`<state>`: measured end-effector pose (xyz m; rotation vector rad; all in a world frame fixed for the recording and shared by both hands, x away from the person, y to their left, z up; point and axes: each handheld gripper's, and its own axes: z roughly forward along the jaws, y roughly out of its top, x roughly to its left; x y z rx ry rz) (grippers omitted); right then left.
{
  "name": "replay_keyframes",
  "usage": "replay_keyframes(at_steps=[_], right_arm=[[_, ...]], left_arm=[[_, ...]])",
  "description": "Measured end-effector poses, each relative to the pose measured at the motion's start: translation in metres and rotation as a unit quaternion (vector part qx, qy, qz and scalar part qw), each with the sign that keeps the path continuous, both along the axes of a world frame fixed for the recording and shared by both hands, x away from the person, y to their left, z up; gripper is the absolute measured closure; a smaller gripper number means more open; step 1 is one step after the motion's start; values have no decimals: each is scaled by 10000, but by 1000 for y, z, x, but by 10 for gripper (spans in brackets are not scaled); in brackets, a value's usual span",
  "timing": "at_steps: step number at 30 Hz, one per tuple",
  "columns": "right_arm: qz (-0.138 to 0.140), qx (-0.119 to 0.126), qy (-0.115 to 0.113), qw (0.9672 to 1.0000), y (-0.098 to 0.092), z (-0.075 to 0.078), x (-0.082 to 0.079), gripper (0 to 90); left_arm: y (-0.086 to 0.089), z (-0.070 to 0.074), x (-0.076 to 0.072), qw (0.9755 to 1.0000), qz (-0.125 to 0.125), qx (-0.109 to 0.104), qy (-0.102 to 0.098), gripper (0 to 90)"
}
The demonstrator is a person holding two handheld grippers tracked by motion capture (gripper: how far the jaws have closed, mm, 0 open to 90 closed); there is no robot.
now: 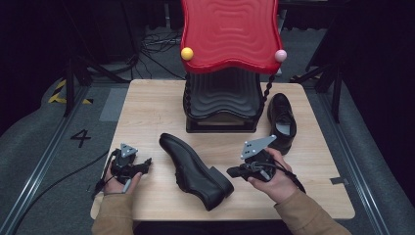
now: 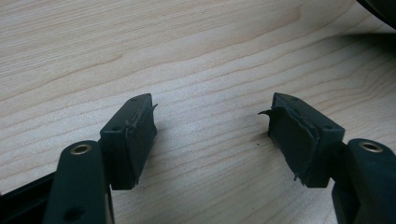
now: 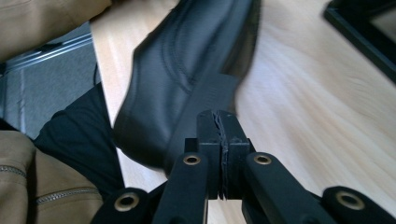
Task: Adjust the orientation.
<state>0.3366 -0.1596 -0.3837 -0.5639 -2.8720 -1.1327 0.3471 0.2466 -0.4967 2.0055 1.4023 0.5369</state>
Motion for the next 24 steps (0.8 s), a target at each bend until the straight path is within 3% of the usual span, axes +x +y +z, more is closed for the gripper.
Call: replay_keyframes(at_steps=[4, 8, 14, 24], right_arm=[[219, -135, 82, 9996, 17, -9, -2, 900], [233, -251, 103, 9994, 23, -14, -2, 900], [185, -248, 171, 9994, 22, -19, 0, 900], [18, -222, 54, 9997, 14, -19, 5, 900]], left_arm=[[0, 0, 0, 10000, -5, -2, -1, 323], [0, 0, 0, 10000, -5, 0, -1, 323], [0, 0, 0, 10000, -7, 3, -2, 323], [0, 0, 0, 10000, -7, 4, -3, 323]])
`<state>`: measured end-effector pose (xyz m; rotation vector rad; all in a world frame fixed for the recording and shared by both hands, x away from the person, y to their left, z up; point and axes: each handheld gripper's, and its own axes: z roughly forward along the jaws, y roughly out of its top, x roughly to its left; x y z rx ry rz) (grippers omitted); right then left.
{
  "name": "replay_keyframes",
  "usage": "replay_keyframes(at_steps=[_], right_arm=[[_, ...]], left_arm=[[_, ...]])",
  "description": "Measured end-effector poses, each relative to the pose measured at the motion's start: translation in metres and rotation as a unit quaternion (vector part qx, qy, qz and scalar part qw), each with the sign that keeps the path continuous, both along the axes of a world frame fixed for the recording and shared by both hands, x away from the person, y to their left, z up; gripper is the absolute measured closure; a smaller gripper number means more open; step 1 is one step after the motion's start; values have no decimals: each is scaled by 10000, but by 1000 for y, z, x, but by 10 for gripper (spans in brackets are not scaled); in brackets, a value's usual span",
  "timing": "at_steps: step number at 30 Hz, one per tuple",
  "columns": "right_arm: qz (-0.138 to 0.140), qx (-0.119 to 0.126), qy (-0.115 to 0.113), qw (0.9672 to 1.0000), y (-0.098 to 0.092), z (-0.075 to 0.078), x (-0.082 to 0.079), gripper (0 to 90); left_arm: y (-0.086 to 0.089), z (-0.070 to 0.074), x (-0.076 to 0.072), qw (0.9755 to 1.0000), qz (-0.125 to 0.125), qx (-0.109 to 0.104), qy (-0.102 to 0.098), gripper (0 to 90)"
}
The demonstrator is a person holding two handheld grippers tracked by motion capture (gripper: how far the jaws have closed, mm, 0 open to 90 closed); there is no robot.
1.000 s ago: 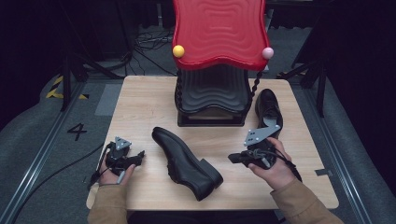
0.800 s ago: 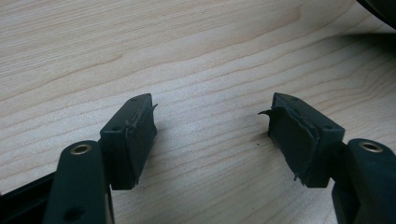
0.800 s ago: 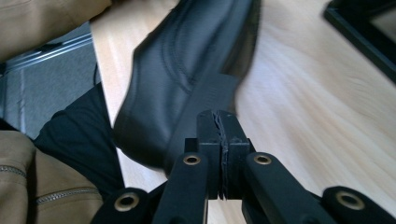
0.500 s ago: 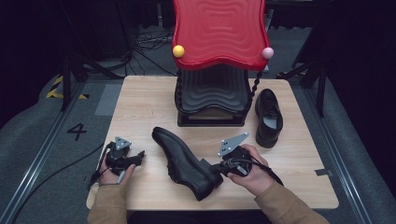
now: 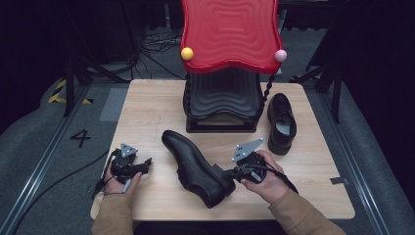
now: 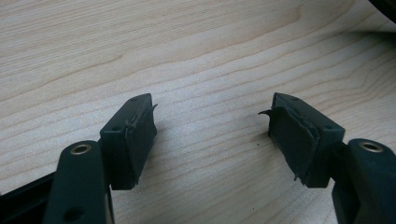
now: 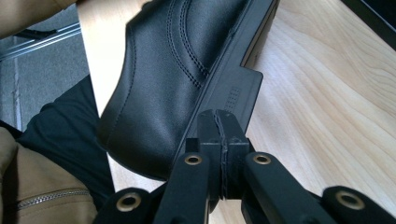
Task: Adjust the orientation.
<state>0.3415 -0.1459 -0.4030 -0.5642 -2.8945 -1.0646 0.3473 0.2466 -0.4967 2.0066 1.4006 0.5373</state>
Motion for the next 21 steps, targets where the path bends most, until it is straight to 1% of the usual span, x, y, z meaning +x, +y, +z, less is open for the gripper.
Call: replay_keyframes(at_steps=[2, 6, 7, 8, 9, 10, 11, 12, 14, 16, 17, 21], right_arm=[[-100, -32, 18, 9999, -3, 1, 2, 900], [-291, -162, -116, 9994, -9, 1, 8, 900], [-357, -188, -118, 9991, -10, 1, 10, 900], [-357, -188, -118, 9991, -10, 1, 10, 900], [-433, -220, -140, 9987, -12, -1, 13, 900], [-528, -325, -168, 9979, -14, -2, 16, 900], [-528, -325, -168, 9979, -14, -2, 16, 900], [-535, -382, -192, 9977, -15, -3, 18, 900], [-635, -453, -213, 9967, -17, -6, 22, 900], [-745, -596, -286, 9950, -19, -10, 26, 900], [-794, -691, -389, 9937, -19, -12, 28, 900], [-951, -907, -488, 9901, -18, -20, 35, 900]], left_arm=[[0, 0, 0, 10000, 1, -3, 0, 323], [0, 0, 0, 10000, 1, 4, 4, 323], [0, 0, 0, 10000, 3, 4, 3, 323], [0, 0, 0, 10000, 3, 4, 3, 323], [0, 0, 0, 10000, 3, 2, 3, 323], [0, 0, 0, 10000, 5, -1, 2, 323], [0, 0, 0, 10000, 8, -1, -2, 323], [0, 0, 0, 10000, 7, -3, 2, 323], [0, 0, 0, 10000, 8, -1, 0, 323], [0, 0, 0, 10000, 9, -5, 2, 323], [0, 0, 0, 10000, 9, -3, 2, 323], [0, 0, 0, 10000, 10, 4, 3, 323]])
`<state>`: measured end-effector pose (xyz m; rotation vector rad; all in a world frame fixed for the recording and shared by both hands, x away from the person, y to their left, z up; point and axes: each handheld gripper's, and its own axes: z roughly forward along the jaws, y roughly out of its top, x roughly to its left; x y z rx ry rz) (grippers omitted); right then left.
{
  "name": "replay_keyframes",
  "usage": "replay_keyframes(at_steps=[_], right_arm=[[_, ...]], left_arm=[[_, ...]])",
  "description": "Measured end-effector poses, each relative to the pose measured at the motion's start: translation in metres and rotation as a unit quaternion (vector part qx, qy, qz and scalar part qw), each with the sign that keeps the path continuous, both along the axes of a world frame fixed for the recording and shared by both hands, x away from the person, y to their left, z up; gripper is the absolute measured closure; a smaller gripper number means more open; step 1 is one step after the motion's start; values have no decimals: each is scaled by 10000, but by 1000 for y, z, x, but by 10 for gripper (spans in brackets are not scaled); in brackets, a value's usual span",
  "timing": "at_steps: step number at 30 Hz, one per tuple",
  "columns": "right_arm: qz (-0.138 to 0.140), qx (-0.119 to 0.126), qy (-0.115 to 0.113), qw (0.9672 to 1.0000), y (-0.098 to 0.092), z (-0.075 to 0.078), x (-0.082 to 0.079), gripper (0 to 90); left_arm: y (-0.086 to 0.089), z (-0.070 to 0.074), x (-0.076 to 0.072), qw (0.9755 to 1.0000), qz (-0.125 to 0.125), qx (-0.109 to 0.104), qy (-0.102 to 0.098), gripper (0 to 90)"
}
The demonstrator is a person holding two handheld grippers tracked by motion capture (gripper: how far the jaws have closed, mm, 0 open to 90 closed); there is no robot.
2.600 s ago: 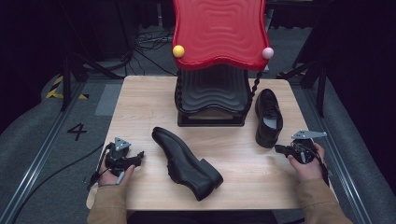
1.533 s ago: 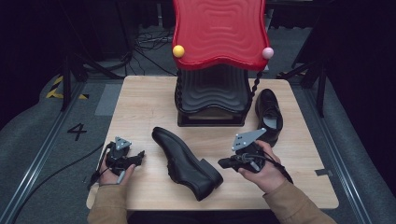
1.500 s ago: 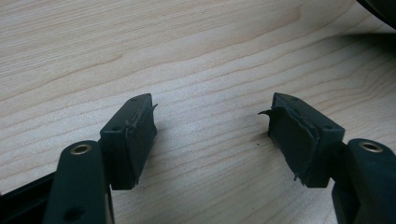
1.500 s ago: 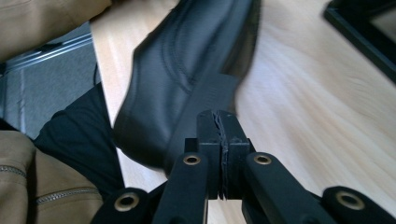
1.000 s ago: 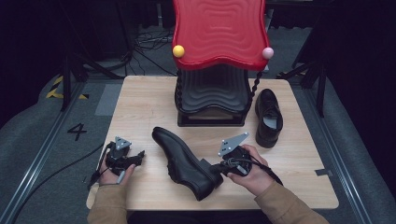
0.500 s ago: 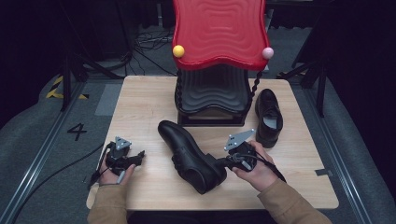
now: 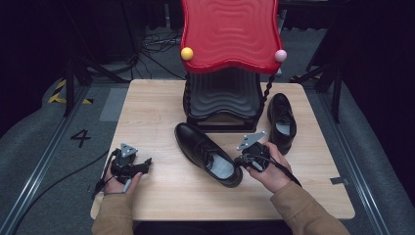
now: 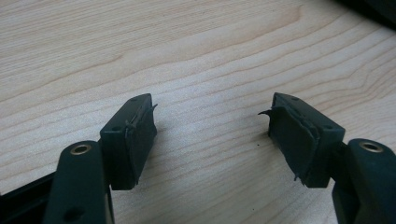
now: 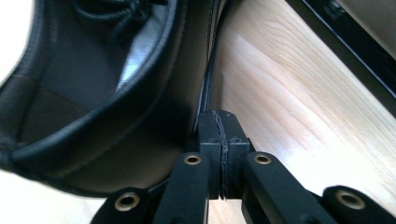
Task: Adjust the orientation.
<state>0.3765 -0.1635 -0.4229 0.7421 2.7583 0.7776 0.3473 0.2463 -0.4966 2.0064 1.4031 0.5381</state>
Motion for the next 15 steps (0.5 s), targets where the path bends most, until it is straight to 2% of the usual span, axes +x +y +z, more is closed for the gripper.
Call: replay_keyframes(at_steps=[7, 9, 15], right_arm=[[-245, -250, 79, 9994, -5, -14, 19, 891], [-309, -95, 196, 9993, -7, -15, 22, 871], [-351, 19, 149, 9993, -11, -11, 23, 863]], left_arm=[[0, 0, 0, 10000, 0, -1, 0, 322], [0, 0, 0, 10000, 2, 0, -5, 322], [0, 0, 0, 10000, 2, -3, -2, 323]])
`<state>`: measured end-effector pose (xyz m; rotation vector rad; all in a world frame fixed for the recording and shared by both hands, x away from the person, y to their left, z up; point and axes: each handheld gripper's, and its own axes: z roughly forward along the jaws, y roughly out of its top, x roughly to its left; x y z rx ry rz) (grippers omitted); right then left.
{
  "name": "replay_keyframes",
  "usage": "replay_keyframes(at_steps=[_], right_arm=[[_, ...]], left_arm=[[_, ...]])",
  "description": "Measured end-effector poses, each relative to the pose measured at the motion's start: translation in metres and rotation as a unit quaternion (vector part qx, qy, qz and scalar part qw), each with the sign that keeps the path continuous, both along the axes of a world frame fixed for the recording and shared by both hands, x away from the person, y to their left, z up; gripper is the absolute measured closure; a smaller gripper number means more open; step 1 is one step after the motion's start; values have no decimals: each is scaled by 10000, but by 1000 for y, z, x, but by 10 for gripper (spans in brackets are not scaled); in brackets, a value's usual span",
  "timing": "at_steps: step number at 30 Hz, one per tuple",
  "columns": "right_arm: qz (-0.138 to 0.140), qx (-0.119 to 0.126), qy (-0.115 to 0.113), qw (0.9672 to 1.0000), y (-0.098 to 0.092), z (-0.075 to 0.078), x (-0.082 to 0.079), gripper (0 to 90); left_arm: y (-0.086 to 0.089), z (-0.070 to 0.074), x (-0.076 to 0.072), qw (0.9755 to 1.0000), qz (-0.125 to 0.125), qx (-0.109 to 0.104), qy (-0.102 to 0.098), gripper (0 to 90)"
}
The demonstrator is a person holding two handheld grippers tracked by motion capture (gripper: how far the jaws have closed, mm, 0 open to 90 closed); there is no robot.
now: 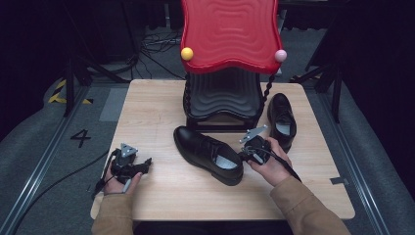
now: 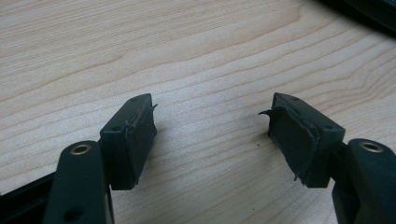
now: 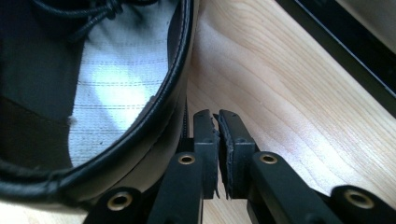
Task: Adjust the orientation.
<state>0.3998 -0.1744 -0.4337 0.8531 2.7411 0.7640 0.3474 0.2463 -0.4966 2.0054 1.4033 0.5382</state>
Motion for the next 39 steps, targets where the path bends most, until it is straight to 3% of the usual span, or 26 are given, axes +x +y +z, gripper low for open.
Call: replay_keyframes(at_steps=[7, 13, 17, 22, 29, 36, 38, 39], right_arm=[[-44, 193, -39, 9998, -9, 12, -1, 850], [27, 379, -113, 9992, -16, 34, -8, 827], [234, 509, -161, 9983, -15, 50, -17, 807], [745, 569, -98, 9956, -5, 70, -32, 760], [1294, 302, 100, 9911, 19, 75, -43, 671], [1625, -324, 391, 9854, 38, 54, -35, 609], [1762, -509, 552, 9815, 44, 44, -32, 597], [1759, -525, 591, 9812, 45, 42, -32, 601]], left_arm=[[0, 0, 0, 10000, 0, 5, -1, 322], [0, 0, 0, 10000, 1, 3, 2, 322], [0, 0, 0, 10000, -1, 3, -3, 322], [0, 0, 0, 10000, 2, 4, -3, 322], [0, 0, 0, 10000, 0, 7, 0, 322], [0, 0, 0, 10000, 3, -1, 0, 322], [0, 0, 0, 10000, 3, -2, -1, 322], [0, 0, 0, 10000, 1, -1, -1, 322]])
